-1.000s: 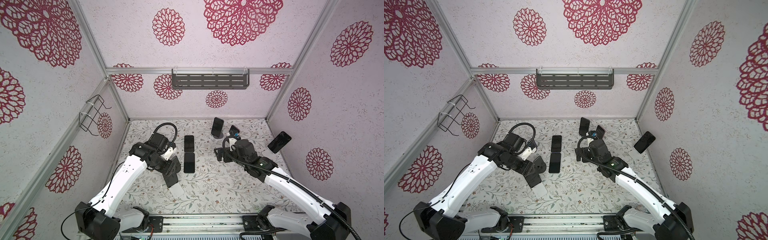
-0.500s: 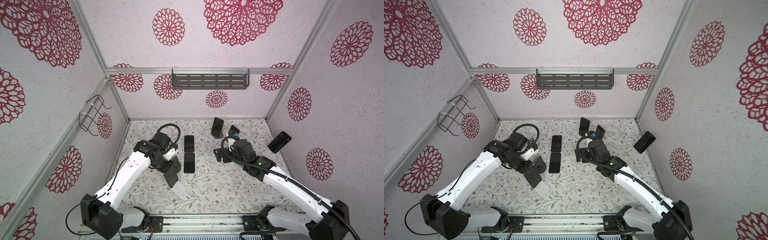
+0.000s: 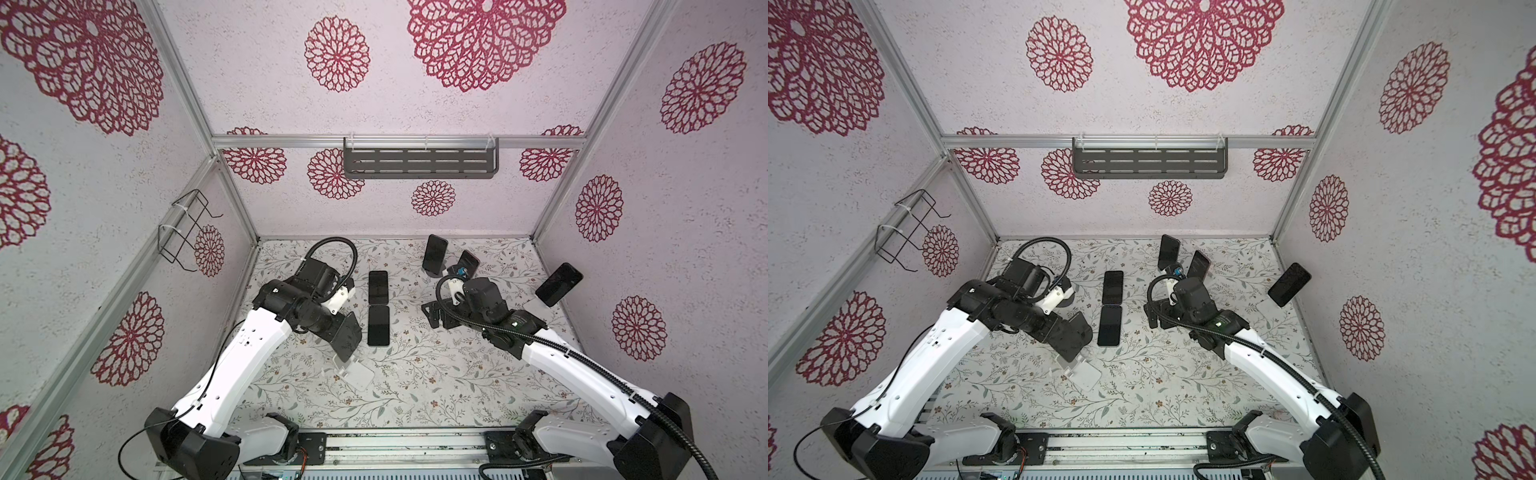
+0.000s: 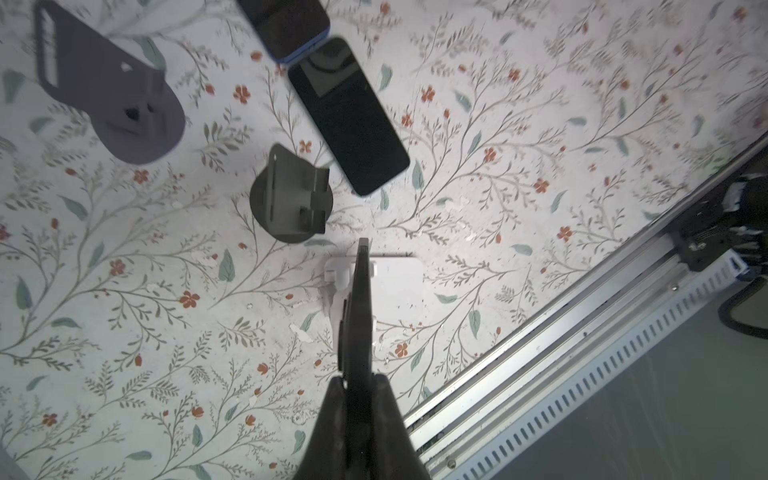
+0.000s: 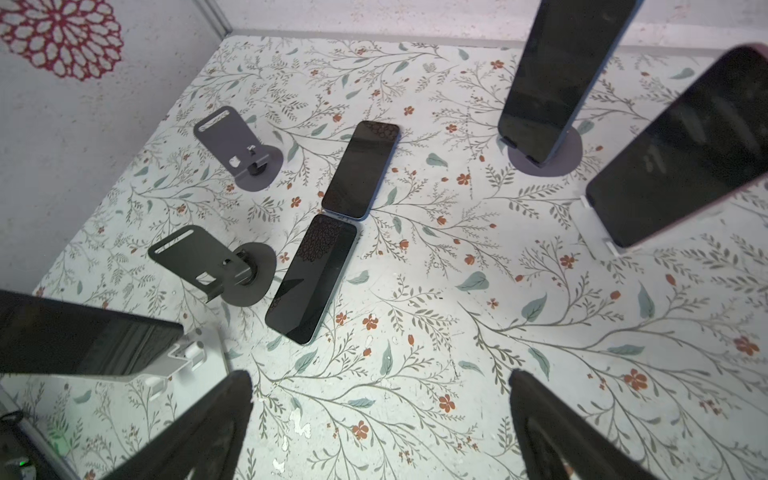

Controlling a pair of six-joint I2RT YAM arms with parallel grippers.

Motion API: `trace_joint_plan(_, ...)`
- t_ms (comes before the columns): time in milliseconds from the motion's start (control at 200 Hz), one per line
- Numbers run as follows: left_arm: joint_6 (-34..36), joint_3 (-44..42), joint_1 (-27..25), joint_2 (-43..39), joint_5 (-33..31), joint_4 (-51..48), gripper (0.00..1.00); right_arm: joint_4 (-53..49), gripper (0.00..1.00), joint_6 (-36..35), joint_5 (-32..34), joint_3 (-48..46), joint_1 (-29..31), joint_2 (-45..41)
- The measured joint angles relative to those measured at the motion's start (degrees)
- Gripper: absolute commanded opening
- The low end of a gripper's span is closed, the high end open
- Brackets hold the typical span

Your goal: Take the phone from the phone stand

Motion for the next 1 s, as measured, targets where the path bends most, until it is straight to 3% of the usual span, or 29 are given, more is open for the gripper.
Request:
trace_joint_plan(180,-1.8,4.7,0.3,-1.0,5.7,2.4,0.00,-2.6,0.97,-7.5,-2.1,5.8,2.6,2.3)
trace_joint_plan(385,-4.7,8.0,4.4,6.9,17.1,6.2,0.00,-8.9,0.99,-19.3,-7.1,14.5,4.3,5.9)
trace_joint_plan(645,-11.2,5.2,12.7,15.6,33.6,17.0,0.00,-10.7,0.99,-35.7,-11.1,15.5,5.1,7.7)
trace_joint_plan(1001,-16.5,-1.8,13.5,18.5,44.3,26.1,0.00,-11.6,0.99,-46.3,-13.6,18.8,5.1,17.5)
